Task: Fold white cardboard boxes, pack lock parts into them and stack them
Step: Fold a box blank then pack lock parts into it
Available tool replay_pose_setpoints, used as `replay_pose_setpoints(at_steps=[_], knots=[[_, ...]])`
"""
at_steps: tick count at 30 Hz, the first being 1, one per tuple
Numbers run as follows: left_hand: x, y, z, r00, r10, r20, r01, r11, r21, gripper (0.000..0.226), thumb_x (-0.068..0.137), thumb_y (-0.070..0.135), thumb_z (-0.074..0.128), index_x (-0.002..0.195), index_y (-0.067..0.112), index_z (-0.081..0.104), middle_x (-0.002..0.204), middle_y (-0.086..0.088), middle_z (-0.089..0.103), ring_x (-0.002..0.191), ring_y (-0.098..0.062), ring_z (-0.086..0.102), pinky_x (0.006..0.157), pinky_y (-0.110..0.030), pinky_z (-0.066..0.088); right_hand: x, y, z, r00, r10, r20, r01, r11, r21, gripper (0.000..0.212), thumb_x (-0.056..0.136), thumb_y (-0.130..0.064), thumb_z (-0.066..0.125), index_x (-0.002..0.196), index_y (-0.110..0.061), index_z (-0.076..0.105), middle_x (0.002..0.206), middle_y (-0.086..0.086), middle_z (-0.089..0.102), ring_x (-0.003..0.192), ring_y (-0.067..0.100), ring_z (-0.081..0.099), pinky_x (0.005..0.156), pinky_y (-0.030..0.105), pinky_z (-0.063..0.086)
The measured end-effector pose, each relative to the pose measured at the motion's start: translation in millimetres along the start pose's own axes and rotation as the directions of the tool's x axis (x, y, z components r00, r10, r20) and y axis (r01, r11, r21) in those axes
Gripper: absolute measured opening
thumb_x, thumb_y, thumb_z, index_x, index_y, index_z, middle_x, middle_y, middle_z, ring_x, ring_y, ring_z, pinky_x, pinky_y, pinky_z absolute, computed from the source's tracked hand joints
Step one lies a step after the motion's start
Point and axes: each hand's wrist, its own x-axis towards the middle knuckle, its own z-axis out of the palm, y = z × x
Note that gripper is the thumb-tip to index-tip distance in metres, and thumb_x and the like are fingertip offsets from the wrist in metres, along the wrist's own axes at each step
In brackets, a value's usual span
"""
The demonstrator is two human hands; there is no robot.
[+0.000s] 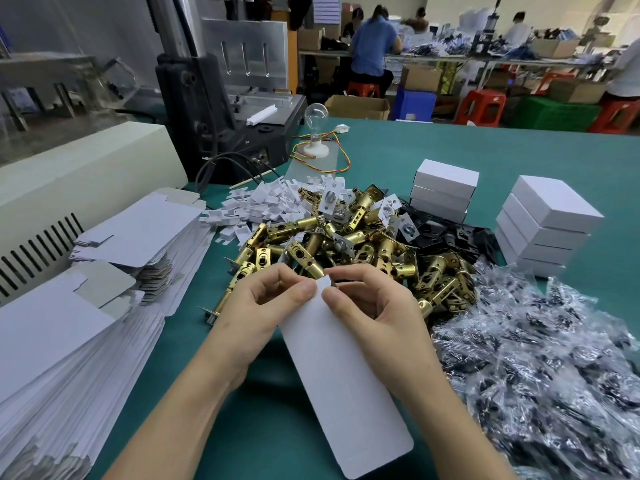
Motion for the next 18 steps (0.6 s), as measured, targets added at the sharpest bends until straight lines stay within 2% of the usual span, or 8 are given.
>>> replay_pose_setpoints(at_steps=[7,9,13,18], knots=[[-0.4,1.4,0.1,1.000,-0.025,0.011,0.025,1.000,-0.013,0.021,0.083,0.046,0.075,0.077,0.026,0.071,0.084,0.000,0.073,0.081,-0.010,0.064,0.077,-0.030,0.046,0.5,1.1,1.9,1.000,-0.006,0.020,0.005,1.000,0.015,0.014,0.096,-0.025,0.072,0.108,-0.031,0.070,0.100,-0.007,0.078,0.098,0.010,0.074,0.081,0.025,0.059],[-0.8,1.6,0.1,1.000,-0.018,0.012,0.018,1.000,-0.008,0.020,0.084,0.045,0.075,0.077,0.026,0.071,0.084,0.000,0.072,0.081,-0.010,0.064,0.078,-0.030,0.046,0.8,1.3,2.5,1.000,-0.008,0.018,0.008,1.000,0.021,0.010,0.094,-0.029,0.072,0.103,-0.027,0.066,0.095,-0.002,0.078,0.093,0.013,0.075,0.076,0.028,0.057],[-1.0,2.2,1.0,1.000,0.003,0.019,-0.003,1.000,0.004,0.018,0.084,0.043,0.074,0.079,0.026,0.072,0.086,-0.001,0.073,0.085,-0.013,0.066,0.081,-0.031,0.048,0.5,2.4,2.0,1.000,-0.031,-0.001,0.031,0.999,-0.007,0.013,0.092,-0.032,0.073,0.093,-0.025,0.062,0.089,0.001,0.075,0.083,0.014,0.072,0.068,0.020,0.049],[-1.8,2.3,0.1,0.998,0.036,0.043,-0.037,0.999,0.023,0.029,0.081,0.051,0.073,0.084,0.022,0.072,0.092,-0.004,0.075,0.089,-0.017,0.067,0.084,-0.036,0.049,0.4,1.1,0.6,0.999,-0.054,0.008,0.054,0.998,-0.016,0.011,0.094,-0.030,0.073,0.096,-0.025,0.063,0.087,0.001,0.073,0.082,0.013,0.070,0.069,0.022,0.050]])
